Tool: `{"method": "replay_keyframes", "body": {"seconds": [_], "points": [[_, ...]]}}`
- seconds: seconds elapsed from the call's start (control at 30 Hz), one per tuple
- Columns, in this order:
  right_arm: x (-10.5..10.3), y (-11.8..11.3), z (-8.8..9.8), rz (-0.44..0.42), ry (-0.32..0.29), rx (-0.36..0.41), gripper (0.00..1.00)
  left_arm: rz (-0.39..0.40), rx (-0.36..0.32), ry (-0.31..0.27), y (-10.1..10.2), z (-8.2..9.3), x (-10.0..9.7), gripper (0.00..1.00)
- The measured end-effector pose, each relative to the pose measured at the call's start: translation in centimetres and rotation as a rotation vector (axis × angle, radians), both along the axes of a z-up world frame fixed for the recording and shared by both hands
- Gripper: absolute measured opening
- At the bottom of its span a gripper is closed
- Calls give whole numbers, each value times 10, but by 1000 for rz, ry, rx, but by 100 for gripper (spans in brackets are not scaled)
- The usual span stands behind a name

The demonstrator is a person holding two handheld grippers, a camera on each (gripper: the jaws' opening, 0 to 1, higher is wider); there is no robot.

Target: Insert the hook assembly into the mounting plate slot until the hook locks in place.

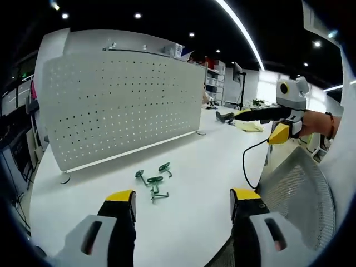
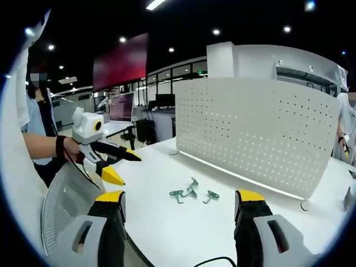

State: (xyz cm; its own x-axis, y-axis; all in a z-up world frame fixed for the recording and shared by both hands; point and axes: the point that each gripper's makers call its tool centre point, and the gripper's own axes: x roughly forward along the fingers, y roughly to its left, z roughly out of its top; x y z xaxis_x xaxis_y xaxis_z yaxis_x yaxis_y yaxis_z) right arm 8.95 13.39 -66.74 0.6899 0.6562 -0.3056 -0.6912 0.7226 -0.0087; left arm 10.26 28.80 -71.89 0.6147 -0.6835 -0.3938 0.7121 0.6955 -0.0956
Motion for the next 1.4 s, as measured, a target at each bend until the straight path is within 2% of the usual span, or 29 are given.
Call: {"method": "replay_keyframes", "body": {"seconds": [0.5, 0.6, 1.4], "points": [[-9, 5, 1, -12, 5, 1, 82, 30, 67, 48, 5, -20, 14, 60], [-9, 5, 1, -13, 7, -2, 81, 34, 58, 54, 4, -23, 17, 59], [-9, 3, -6, -16, 23, -7, 81, -8, 118, 100, 0, -50, 36, 50]]}}
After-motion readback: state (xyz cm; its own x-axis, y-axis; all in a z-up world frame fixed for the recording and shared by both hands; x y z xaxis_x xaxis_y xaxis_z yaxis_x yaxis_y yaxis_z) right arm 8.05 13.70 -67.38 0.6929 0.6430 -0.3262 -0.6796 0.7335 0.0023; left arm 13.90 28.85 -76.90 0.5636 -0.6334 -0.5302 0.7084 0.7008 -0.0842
